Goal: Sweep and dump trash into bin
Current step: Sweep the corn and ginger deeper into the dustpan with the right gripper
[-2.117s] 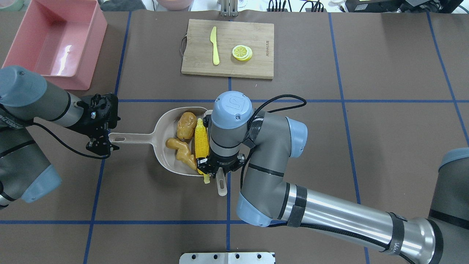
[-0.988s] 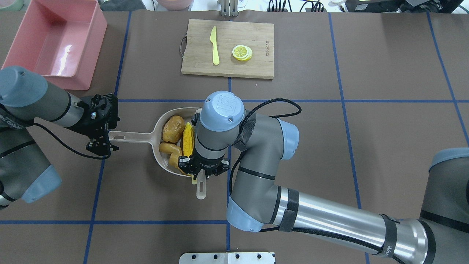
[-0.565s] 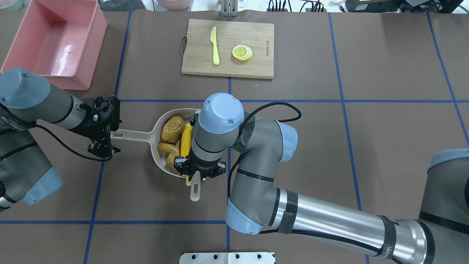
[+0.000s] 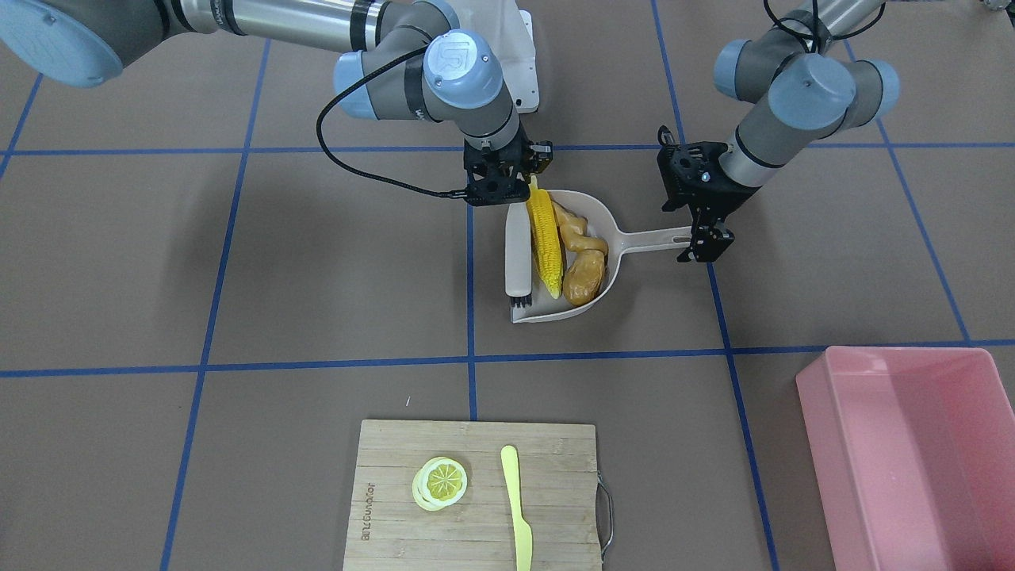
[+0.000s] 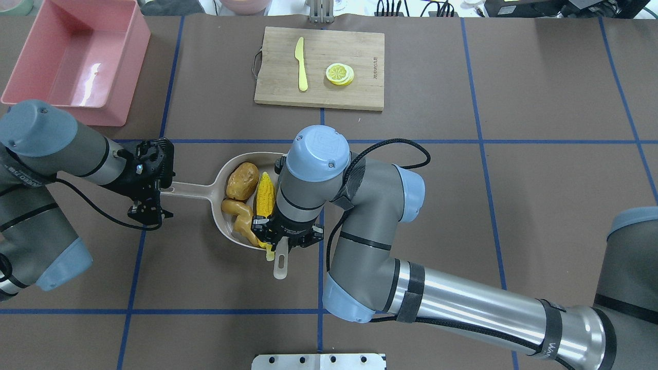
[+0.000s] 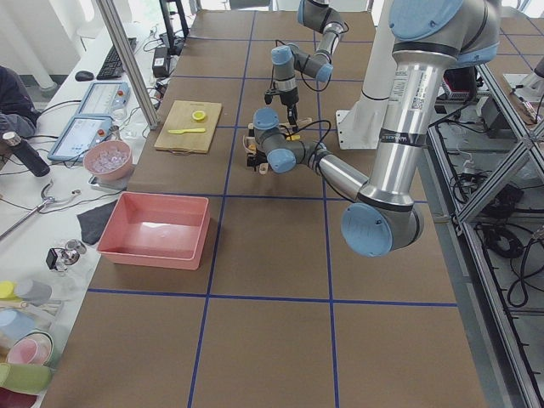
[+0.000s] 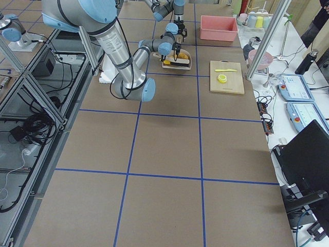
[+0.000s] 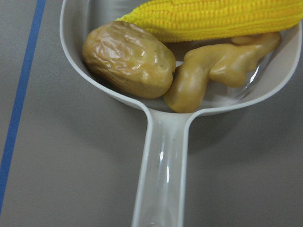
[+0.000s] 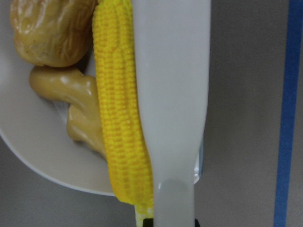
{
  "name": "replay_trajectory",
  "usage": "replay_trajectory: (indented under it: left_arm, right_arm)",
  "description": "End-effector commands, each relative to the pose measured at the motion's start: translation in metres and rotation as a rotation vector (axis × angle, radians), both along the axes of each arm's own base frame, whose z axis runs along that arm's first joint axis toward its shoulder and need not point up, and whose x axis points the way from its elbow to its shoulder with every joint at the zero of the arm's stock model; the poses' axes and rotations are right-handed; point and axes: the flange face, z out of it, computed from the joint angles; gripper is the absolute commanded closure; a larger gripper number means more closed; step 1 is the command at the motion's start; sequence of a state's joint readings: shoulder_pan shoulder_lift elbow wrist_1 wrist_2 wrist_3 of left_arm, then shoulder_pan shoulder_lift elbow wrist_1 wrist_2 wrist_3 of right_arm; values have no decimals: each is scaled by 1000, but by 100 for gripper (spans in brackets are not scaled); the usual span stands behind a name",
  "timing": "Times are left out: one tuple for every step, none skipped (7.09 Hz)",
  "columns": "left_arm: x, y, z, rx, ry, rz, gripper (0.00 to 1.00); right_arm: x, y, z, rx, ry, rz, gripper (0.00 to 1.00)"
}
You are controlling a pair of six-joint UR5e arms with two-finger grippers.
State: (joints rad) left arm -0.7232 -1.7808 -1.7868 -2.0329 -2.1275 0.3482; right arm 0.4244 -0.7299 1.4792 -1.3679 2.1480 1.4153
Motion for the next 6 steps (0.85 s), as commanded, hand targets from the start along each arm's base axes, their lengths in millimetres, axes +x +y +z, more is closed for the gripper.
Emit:
replay_trajectory:
  left_arm:
    - [2,0,-2,0,1,1,3]
    - [2,0,-2,-1,0,1,3]
    - [2,0,-2,-1,0,1,3]
    - [2,0,-2,-1,1,3,3]
    - [2,0,-2,1,0,3,3]
    - [2,1,-3,3,4,4,3]
  right_arm:
    - [8,1,13,-11,17,-7,100]
    - [7,1,15,-13,21,-7,100]
    - [7,1,17,-13,24,-7,100]
    - [7,2,23,-17,31,-9,100]
    - [6,3,25,-18,34,-11,100]
    - [6,5,26,-18,35,-12,100]
